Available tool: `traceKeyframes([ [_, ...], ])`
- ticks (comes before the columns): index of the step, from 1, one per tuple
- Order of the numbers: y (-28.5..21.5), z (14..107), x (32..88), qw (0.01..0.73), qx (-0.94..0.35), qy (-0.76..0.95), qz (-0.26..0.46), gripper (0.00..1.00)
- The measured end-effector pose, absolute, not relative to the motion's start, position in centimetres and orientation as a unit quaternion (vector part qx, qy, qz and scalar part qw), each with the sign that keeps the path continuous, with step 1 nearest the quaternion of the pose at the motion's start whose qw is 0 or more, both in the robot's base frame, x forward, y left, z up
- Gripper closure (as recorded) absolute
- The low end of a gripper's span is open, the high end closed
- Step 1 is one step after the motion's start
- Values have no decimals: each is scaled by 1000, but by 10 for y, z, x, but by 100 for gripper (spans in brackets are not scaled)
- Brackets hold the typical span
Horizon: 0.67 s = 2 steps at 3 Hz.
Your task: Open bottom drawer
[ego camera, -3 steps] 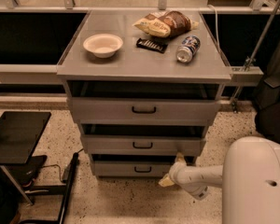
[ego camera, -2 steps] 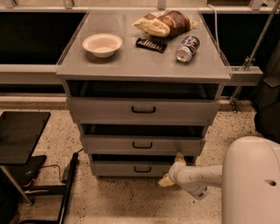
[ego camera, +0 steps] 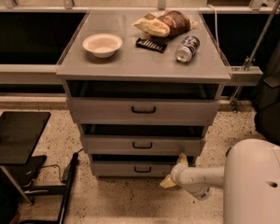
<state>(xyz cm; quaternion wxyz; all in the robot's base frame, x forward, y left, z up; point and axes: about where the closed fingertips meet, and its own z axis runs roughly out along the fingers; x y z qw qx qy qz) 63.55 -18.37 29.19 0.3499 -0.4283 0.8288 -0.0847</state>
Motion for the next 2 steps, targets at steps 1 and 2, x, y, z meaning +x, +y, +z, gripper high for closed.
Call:
traceKeyframes([
  [1, -189, 268, 627, 350, -419, 836, -49, 0],
  [2, -206, 209, 603, 357, -382, 852, 20, 0],
])
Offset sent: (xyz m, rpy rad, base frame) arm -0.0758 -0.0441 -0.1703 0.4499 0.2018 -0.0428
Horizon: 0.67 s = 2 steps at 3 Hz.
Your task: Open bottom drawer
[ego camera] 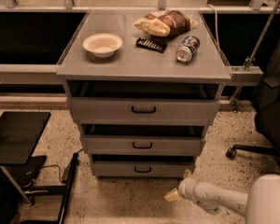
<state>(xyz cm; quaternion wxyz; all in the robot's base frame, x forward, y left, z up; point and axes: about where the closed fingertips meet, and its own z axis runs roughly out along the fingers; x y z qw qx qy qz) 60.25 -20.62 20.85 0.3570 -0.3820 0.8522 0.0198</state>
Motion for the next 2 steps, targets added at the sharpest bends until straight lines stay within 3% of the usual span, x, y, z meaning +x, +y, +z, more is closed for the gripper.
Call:
traceKeyframes([
  [1, -206, 155, 588, 357, -384, 848, 71, 0],
  [2, -199, 155, 633, 389, -418, 819, 61, 0],
])
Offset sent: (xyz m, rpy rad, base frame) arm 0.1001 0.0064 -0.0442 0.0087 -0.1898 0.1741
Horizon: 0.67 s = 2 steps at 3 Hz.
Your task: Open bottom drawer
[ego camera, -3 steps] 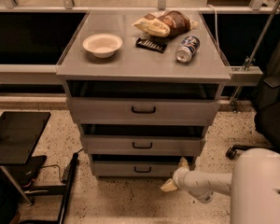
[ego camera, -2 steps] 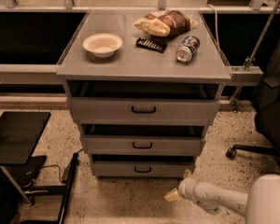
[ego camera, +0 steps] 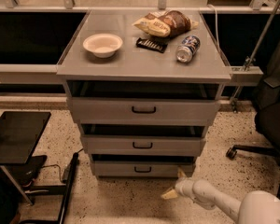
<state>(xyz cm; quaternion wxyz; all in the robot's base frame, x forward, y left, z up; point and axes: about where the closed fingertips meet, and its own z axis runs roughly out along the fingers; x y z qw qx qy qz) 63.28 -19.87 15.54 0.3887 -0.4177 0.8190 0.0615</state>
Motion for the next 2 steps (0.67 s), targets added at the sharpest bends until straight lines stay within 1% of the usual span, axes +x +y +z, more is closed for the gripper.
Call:
traceKeyframes([
  [2, -200, 159, 637, 396, -421, 814, 52, 0],
])
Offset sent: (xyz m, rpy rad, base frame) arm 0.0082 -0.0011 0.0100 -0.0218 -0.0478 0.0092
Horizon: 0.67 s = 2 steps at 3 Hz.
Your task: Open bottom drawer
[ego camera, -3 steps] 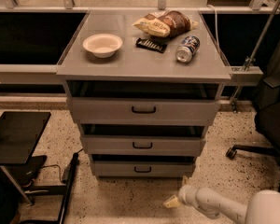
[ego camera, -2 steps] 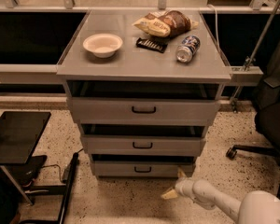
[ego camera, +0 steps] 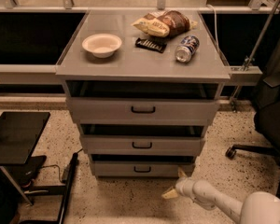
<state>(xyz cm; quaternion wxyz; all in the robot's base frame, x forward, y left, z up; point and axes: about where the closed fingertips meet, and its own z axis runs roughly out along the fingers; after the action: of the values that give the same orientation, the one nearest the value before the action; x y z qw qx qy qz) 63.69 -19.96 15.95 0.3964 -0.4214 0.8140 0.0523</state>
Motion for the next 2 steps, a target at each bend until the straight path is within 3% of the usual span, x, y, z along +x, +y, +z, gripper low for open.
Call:
traceKeyframes([
  [1, -162, 177, 604, 401, -447, 798, 49, 0],
  [2, -161, 177, 603, 401, -448, 798, 51, 0],
])
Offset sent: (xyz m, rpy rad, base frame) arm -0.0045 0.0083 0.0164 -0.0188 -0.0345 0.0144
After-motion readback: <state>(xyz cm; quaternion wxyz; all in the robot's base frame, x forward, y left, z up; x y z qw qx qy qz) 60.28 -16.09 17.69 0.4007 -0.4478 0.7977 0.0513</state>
